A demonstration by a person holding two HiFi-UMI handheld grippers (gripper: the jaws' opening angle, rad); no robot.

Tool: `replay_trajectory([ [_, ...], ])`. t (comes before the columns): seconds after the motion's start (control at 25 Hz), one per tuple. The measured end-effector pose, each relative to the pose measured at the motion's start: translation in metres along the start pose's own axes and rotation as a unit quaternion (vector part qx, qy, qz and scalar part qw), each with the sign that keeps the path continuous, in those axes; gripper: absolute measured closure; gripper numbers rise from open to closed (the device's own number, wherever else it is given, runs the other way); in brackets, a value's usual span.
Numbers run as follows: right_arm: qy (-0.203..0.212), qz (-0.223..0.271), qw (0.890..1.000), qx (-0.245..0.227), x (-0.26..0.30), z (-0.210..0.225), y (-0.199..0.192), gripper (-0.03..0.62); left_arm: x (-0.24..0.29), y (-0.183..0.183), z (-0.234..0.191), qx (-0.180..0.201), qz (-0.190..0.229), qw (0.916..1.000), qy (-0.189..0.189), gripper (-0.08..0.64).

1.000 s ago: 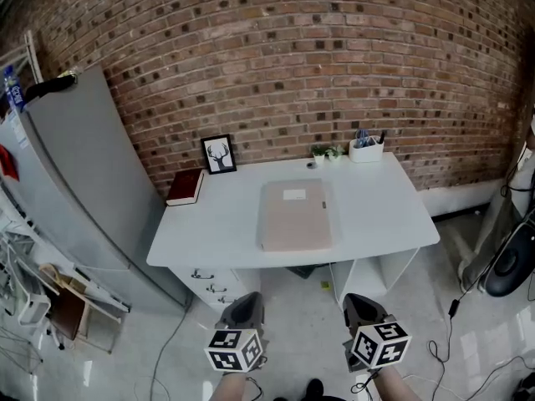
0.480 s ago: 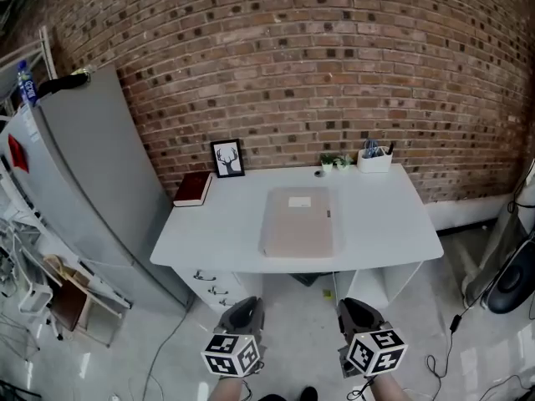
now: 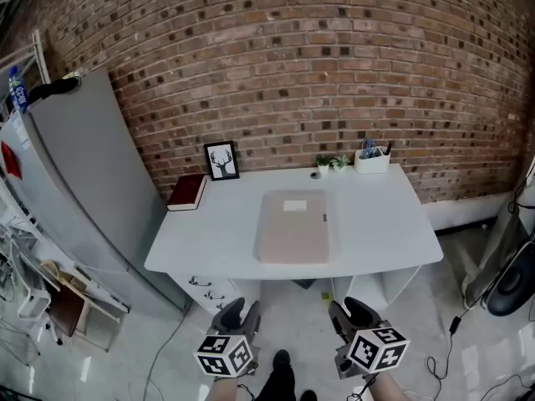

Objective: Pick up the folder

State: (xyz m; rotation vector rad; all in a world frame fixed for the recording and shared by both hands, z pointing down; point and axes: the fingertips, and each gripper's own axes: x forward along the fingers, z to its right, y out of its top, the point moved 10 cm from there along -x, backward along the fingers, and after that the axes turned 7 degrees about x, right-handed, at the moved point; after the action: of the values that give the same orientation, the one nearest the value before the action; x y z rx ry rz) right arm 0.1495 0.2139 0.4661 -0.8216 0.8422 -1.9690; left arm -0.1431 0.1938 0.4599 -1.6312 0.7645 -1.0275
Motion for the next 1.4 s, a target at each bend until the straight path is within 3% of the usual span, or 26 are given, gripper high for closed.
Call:
replay_trajectory([
  [0.4,-0.023,0.005,1.000,0.020,0.080,0.026,0.023,0.413,0.082,0.004,-0.054,-0.024,-0.019,0.9995,-0.004,0.325],
  [0.88,-0.076,0.031,0.997,0.005,0.182,0.039,0.073,0.410,0.191,0.044,-0.132,-0.027,-0.023,0.9991,-0.023,0.313],
  [1.4,-0.124,0.055,0.991,0.009,0.228,0.053,0.097,0.399,0.255,0.072,-0.165,-0.014,-0.019,0.9970,-0.074,0.313],
])
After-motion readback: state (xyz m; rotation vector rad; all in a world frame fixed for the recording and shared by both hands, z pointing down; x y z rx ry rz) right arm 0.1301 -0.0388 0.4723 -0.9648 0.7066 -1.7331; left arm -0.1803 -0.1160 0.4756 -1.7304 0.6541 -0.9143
